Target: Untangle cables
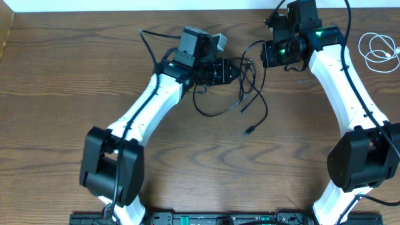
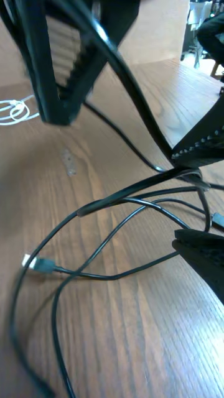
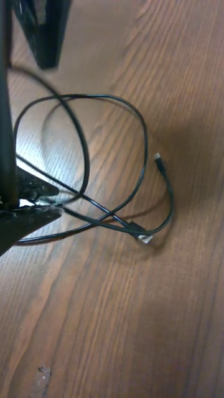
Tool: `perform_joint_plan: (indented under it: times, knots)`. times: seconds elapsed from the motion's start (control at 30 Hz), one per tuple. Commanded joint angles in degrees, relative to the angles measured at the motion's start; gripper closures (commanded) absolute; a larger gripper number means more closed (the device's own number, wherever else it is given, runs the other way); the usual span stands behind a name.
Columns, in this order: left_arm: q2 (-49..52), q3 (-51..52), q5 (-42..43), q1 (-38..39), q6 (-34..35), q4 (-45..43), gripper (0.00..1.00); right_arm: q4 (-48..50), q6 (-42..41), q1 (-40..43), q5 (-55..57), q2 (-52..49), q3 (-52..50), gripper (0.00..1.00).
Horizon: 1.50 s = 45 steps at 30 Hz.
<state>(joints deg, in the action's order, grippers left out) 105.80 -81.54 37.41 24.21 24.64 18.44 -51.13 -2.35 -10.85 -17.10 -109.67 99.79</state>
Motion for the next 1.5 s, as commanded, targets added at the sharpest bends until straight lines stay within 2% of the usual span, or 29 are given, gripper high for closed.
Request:
perform_joint_plan:
  times: [0.0, 0.53, 0.73, 0.87, 0.9, 1.07, 1.2, 1.33, 1.47]
  knots:
    - [1.7, -1.1, 0.7, 0.9, 0.7, -1.4, 0.63, 0.1, 0.7, 0.0, -0.4, 1.2, 0.3, 0.99]
    - [6.5, -1.1, -1.7, 4.6, 2.7, -7.5, 0.64, -0.3, 0.7, -0.1, -0.4, 1.2, 0.3, 0.99]
    - [6.6, -1.1, -7.5, 5.9, 5.5, -7.4, 0.76, -0.4, 0.7, -0.1, -0.4, 1.2, 0.3, 0.99]
    - [6.6, -1.1, -11.8, 6.4, 10.5, -7.0, 0.78, -0.5, 0.7, -0.1, -0.4, 1.2, 0.3, 0.99]
    - [6.6, -1.1, -12.5, 6.5, 11.5, -7.0, 0.77, -0.6, 0.7, -0.1, -0.4, 1.2, 0.3, 0.99]
    - [6.6, -1.1, -14.6, 7.2, 14.1, -7.1, 0.57, -0.7, 0.7, -0.1, -0.4, 1.2, 0.3, 0.99]
    - [6.7, -1.1, -14.6, 7.7, 14.1, -7.3, 0.50, -0.7, 0.7, -0.1, -0.4, 1.2, 0.3, 0.99]
    - [7.0, -1.1, -16.8, 8.4, 17.4, -7.5, 0.45, -0.7, 0.7, -0.1, -0.4, 1.2, 0.3, 0.99]
    - [7.3, -1.1, -18.5, 9.1, 19.2, -8.3, 0.45, -0.7, 0.7, -0.1, -0.4, 1.2, 0.3, 0.99]
